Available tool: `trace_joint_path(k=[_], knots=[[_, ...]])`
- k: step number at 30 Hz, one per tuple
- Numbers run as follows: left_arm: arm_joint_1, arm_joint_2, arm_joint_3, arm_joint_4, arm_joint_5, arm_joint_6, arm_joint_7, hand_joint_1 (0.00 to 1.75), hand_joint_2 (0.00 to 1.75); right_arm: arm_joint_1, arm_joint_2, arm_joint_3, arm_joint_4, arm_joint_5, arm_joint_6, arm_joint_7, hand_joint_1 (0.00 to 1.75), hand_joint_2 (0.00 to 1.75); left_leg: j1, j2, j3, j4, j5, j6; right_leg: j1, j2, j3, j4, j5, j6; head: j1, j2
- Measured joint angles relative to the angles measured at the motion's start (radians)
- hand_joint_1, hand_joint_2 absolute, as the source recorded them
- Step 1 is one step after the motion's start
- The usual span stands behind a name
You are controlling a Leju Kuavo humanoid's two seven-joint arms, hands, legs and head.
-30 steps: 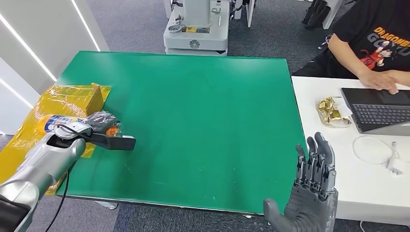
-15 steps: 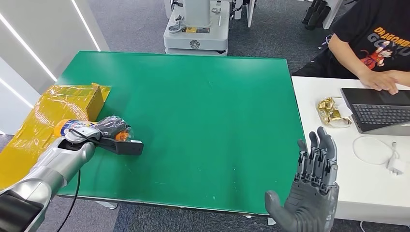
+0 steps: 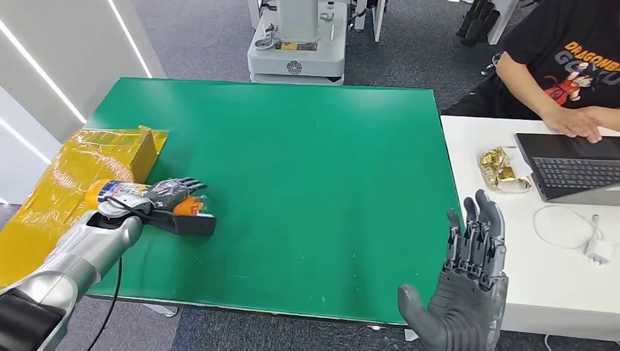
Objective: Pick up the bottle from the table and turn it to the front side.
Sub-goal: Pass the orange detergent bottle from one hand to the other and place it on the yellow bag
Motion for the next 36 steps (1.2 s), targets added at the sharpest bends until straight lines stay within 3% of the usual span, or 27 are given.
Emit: trace_joint_path(k=[7,10,14,22,30,33,36], knots=[[0.003,0.016,0.000,0.000,-0.002,0.019,0.009,0.00,1.75,0.007,0.000,0.000,-0.001,0.013,0.001,0.002,0.00,1.75,0.000,0.000,0.000,0.000,0.000,0.000,0.000,0.000,0.000,0.000,0.000,0.000,0.000,0.000],[0.025,0.023,0.005,-0.022,-0.025,0.119,0.046,0.00,1.75,0.022,0.000,-0.001,-0.008,0.032,0.002,0.010,0.00,1.75,0.000,0.000,0.000,0.000,0.000,0.000,0.000,0.000,0.000,0.000,0.000,0.000,0.000,0.000],[0.137,0.064,0.071,-0.185,-0.060,0.271,0.126,0.00,1.75,0.042,0.000,-0.006,-0.023,0.048,0.013,0.025,0.00,1.75,0.000,0.003,0.000,0.000,-0.001,-0.001,0.000,0.004,-0.001,0.000,0.000,0.000,0.000,0.000],[0.349,0.118,0.276,-0.503,-0.141,0.352,0.153,0.00,1.75,0.050,0.000,-0.009,-0.034,0.055,-0.008,0.030,0.00,1.75,0.000,0.002,0.000,-0.001,-0.001,-0.001,0.000,0.003,-0.001,0.000,-0.001,0.001,0.000,0.000],[0.492,0.126,0.414,-0.737,-0.103,0.455,0.109,0.00,1.75,0.058,-0.001,-0.009,-0.034,0.032,-0.037,0.018,0.00,1.75,0.000,0.002,0.000,-0.001,-0.001,-0.001,0.000,0.002,-0.001,0.000,-0.001,0.001,0.000,0.000],[0.527,0.107,0.441,-0.808,0.015,0.529,0.039,0.00,1.75,0.058,-0.006,-0.003,-0.033,0.020,-0.043,0.015,0.00,1.75,0.000,0.001,0.000,-0.001,-0.001,-0.001,0.000,0.002,-0.001,-0.001,-0.001,0.001,0.000,0.000],[0.544,0.060,0.448,-0.881,0.205,0.571,-0.023,0.00,1.75,0.054,-0.011,0.009,-0.030,0.011,-0.053,0.011,0.00,1.75,0.000,0.000,0.000,-0.001,-0.001,-0.001,0.000,0.000,0.000,-0.001,-0.001,0.001,0.000,0.000]])
